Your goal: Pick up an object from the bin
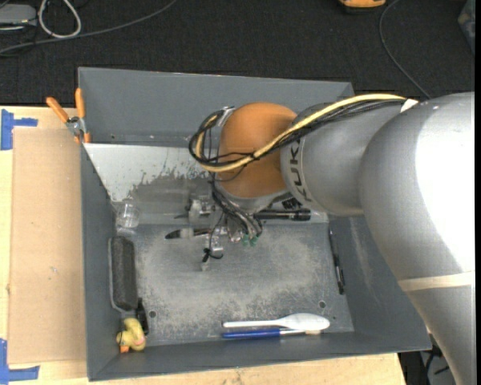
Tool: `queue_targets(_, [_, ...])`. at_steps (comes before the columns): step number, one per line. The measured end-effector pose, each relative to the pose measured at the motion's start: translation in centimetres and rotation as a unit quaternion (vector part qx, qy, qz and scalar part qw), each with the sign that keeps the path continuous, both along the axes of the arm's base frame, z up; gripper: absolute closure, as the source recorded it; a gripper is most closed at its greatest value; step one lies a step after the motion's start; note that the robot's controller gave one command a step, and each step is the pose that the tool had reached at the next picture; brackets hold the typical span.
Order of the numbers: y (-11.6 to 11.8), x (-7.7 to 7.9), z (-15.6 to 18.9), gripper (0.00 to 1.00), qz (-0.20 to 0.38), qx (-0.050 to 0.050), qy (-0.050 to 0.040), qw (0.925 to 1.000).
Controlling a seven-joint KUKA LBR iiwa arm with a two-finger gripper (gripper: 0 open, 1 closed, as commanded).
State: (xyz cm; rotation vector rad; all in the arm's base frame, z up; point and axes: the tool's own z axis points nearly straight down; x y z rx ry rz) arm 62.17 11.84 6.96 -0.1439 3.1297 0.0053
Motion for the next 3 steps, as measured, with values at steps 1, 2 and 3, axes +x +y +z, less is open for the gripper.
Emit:
queue_targets(1, [-0.03,0.01,0.04,0.00,-0.008,0.000,0.0007,1.0000])
queue_targets(2, [0.02,0.03,0.05,0.00,-0.002,0.000,0.0003,1.0000])
queue_targets(3, [-0.05,0.07,0.08,1.00,-0.009,0.001,0.0000,1.0000])
